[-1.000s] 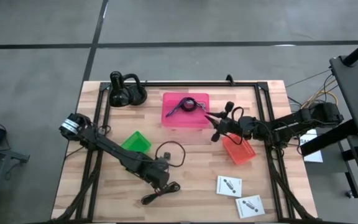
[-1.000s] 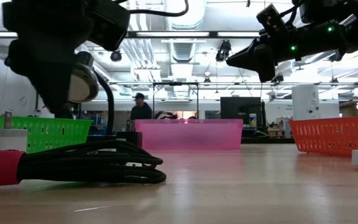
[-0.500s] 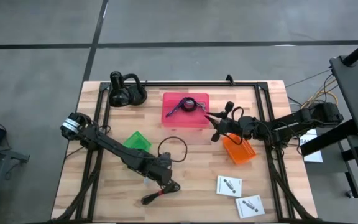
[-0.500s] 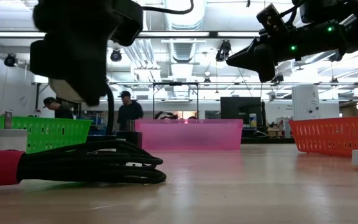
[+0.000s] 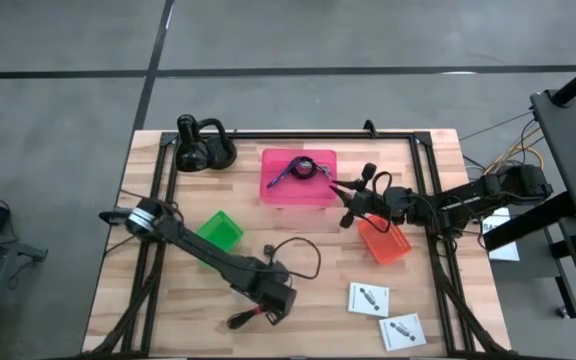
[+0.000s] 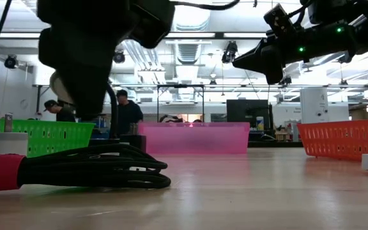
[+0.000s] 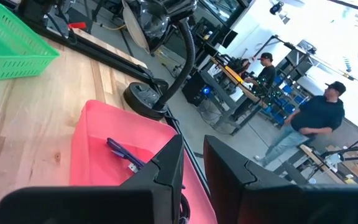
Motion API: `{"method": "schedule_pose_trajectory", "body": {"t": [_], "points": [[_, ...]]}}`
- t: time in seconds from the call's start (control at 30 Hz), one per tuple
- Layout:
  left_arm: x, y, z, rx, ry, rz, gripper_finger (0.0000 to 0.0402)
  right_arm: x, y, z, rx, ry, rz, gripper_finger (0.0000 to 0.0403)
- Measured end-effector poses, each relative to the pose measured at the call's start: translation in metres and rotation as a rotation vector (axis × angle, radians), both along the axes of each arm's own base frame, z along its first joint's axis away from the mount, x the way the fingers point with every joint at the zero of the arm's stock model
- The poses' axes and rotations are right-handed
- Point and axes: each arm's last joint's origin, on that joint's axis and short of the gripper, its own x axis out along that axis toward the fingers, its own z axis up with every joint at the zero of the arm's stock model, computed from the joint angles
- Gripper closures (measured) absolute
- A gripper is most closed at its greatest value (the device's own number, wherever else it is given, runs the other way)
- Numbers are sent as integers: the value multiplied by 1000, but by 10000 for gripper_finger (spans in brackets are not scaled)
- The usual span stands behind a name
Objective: Pick and place items into bin
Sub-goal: Put the black charger cable into the pink bin
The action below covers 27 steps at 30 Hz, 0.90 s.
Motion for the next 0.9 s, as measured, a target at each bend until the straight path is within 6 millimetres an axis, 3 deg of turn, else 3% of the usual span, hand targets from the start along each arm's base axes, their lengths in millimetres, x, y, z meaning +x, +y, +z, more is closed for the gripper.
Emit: {"method": "schedule_pose_trajectory", "body": {"t": [0.37, 0.7, 0.9], "points": [[-9, -3, -12, -85, 101, -12, 326, 0, 0, 0, -6, 3, 0, 351], [-6, -5, -11, -108, 71, -20, 195, 0, 0, 0, -6, 3, 0, 351], [-10, -9, -19, -85, 92, -26, 181, 0, 0, 0, -6, 3, 0, 351]]}}
